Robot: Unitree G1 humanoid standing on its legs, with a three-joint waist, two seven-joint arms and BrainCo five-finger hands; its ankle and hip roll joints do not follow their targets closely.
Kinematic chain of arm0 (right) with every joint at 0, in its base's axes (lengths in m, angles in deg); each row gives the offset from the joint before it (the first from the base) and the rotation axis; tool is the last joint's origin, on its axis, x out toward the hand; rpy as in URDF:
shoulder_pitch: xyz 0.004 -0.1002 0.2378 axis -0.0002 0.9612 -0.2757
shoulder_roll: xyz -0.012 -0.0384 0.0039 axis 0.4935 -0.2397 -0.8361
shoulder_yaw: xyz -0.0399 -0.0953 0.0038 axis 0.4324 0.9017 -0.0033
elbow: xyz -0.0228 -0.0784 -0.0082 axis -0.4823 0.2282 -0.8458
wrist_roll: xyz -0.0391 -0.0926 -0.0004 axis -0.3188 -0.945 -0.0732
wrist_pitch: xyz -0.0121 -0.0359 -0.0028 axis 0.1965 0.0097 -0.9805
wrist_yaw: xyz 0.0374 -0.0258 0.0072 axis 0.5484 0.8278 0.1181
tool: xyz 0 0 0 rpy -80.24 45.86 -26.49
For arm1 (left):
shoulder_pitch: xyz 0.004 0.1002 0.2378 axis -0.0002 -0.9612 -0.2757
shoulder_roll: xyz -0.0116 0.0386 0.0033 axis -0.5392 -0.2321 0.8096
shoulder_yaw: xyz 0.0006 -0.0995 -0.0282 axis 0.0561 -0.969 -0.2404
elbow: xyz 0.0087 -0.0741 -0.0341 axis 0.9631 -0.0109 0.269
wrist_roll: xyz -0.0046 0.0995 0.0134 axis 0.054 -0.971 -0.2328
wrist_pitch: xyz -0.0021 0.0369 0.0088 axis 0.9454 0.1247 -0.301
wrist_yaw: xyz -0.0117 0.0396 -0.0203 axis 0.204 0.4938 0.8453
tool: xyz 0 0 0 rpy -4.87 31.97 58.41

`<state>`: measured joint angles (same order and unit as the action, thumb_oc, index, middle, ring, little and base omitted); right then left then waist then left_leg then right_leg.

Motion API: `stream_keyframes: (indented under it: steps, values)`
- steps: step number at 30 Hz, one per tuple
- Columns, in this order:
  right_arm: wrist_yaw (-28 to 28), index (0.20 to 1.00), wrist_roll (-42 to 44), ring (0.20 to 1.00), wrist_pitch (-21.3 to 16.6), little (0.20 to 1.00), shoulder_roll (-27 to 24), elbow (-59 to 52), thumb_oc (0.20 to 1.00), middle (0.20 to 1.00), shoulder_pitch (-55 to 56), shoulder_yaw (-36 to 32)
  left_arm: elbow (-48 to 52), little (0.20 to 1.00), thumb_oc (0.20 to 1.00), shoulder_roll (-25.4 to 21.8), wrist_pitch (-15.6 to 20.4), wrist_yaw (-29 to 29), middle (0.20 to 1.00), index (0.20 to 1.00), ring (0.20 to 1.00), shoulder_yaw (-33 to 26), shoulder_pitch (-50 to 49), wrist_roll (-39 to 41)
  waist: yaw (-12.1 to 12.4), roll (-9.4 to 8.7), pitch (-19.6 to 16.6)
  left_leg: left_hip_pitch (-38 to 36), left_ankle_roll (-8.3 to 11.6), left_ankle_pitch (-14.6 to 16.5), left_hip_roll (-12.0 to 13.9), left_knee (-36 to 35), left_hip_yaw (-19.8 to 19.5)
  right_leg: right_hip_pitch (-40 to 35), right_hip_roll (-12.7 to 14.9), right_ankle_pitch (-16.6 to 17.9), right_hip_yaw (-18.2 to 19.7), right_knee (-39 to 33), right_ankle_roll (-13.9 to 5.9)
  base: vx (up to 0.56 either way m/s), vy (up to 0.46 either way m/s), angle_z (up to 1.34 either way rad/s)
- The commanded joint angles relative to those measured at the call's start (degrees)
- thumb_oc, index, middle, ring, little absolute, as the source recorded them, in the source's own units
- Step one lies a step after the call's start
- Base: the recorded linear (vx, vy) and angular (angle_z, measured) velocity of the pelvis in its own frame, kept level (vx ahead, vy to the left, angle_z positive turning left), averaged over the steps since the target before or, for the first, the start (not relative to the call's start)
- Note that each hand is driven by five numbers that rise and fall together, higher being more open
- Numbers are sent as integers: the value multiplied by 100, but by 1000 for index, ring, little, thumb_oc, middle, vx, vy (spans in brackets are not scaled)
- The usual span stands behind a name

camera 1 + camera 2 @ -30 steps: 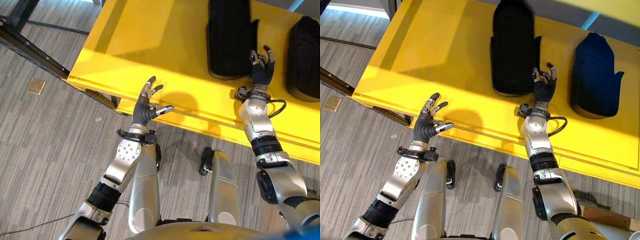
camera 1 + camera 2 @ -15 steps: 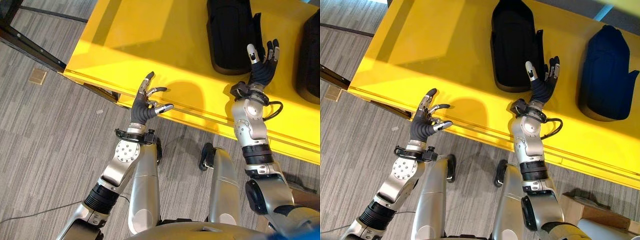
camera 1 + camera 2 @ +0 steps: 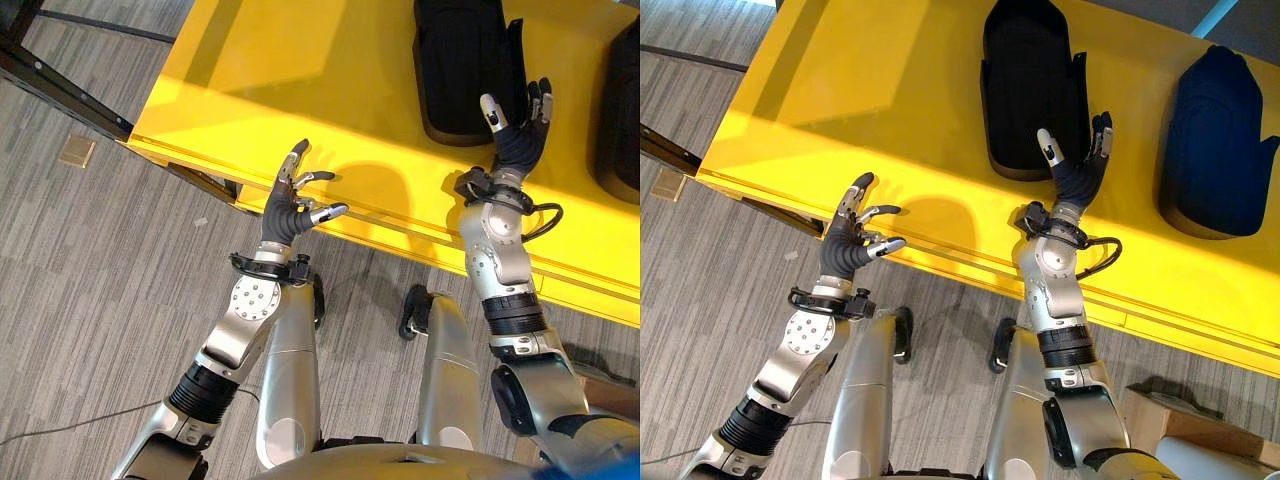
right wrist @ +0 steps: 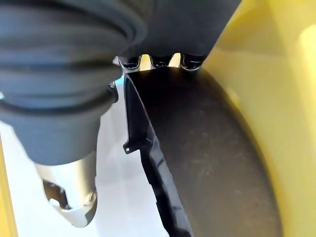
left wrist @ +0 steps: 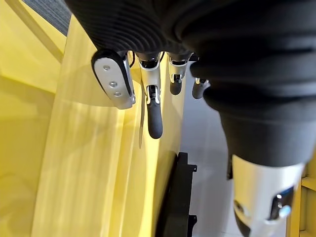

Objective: Move parts from the plastic box to the shelf.

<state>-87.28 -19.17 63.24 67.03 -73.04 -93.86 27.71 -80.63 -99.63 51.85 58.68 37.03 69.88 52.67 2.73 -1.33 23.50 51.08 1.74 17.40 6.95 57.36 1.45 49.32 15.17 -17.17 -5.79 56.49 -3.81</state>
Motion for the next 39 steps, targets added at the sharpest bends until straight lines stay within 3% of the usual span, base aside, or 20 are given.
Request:
stream_keyframes:
  steps: [1,22,39]
  values:
    - [249,1000,4,1000,3,1000,116,-333,1000,1000,205,191,-280,1000,1000,23,-291,88,1000,1000,1000,96,266,-64,-69,122,231,-130,244,669,122,225,-122,-103,-26,198,-126,-156,-91,0,0,0]
    - [1118,1000,98,1000,61,1000,166,-785,1000,1000,525,1525,-332,1000,1000,-4,-221,219,1000,1000,1000,-10,237,-249,-62,76,317,-20,209,582,118,315,-102,13,10,267,-121,-57,-58,0,0,0]
    - [680,1000,-353,1000,-110,1000,-53,-1521,1000,1000,983,926,34,1000,1000,-220,-121,255,1000,1000,1000,-109,127,-530,-165,46,320,-115,215,552,152,251,-107,-64,-2,303,-112,-93,-80,0,0,0]
